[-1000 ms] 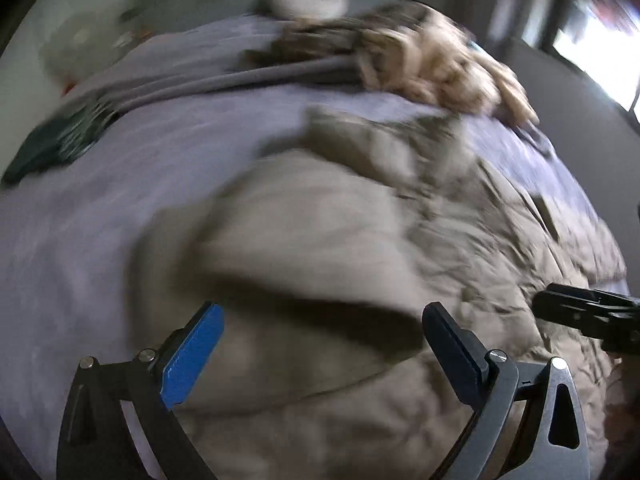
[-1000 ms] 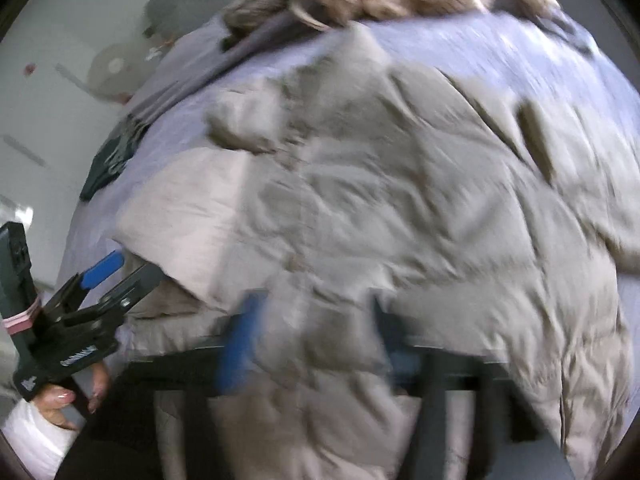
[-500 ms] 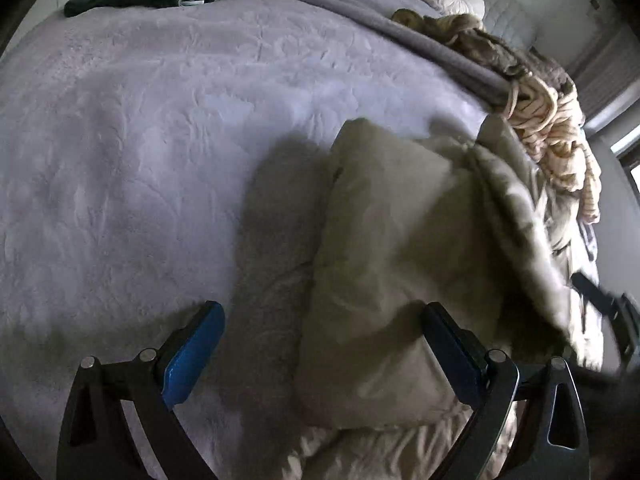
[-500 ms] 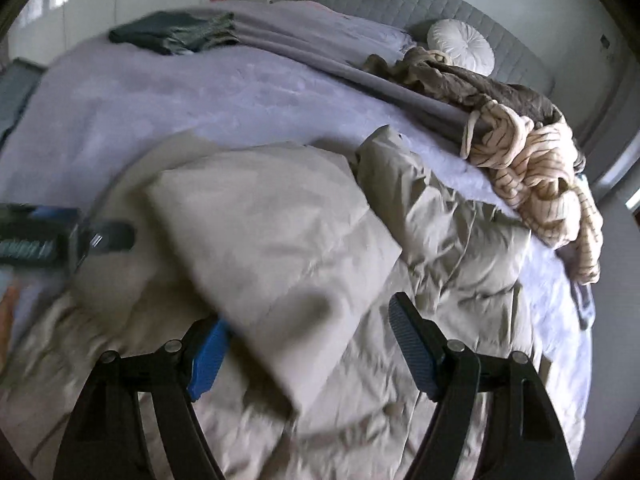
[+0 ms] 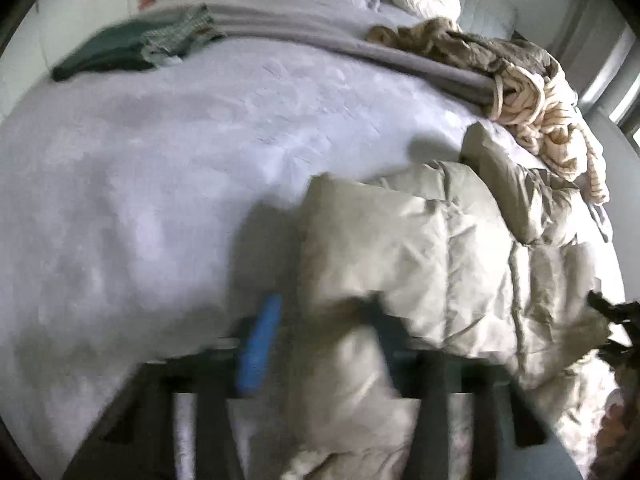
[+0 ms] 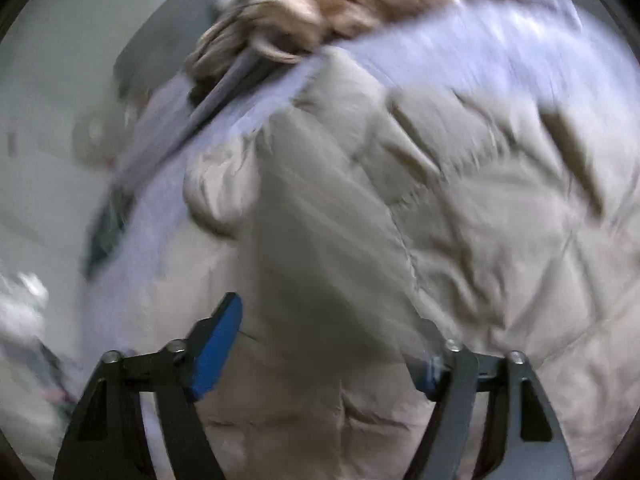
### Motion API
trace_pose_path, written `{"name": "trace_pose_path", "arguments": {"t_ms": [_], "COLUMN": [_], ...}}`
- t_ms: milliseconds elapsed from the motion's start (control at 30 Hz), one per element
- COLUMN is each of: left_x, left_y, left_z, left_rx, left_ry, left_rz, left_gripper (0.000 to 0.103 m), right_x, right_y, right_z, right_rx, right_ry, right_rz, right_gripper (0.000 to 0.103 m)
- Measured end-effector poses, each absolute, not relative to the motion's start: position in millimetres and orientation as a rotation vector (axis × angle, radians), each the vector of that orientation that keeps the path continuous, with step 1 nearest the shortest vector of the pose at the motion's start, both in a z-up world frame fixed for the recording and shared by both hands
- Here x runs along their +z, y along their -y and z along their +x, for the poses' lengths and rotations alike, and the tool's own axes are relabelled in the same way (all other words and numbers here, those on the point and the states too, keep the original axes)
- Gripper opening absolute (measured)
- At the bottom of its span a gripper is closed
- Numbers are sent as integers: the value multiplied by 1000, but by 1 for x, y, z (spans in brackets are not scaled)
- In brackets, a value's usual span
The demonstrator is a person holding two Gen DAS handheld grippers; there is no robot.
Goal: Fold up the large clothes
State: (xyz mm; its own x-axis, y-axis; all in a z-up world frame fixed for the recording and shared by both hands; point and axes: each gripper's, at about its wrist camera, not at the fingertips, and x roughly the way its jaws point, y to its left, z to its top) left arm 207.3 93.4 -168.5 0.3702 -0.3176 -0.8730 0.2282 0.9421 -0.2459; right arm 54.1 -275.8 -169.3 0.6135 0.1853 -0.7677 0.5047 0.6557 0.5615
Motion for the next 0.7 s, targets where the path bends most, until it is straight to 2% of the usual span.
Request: {"name": "trace_pose_path", "arguments": {"t_ms": [33, 67, 200, 400, 533, 700], "left_x": [-171, -172, -183, -203, -180, -147], "left_y": [-88, -84, -73, -58, -58, -60], "left_z": [209, 210, 204, 198, 195, 205], "left_rx": [-346, -340, -321, -281, -254, -300], "left_ry": [-1147, -1141, -1142, -1147, -1105, -1020], "left_rz": [-84, -70, -11, 91, 129, 79], "left_gripper": [26, 26, 26, 26, 26, 26], "right_x": [-179, -187, -183, -205, -190, -144], "right_y": [286, 295, 305, 305, 314, 335], "right_z": [53, 52, 36, 10, -10, -43], "right_rx": [-204, -207, -200, -262, -330, -498], "right_ry": [-917, -927, -889, -992, -989, -876], "right_rz": [948, 999, 1016, 866, 812, 660], "right_gripper": [11, 7, 7, 8, 18, 18]}}
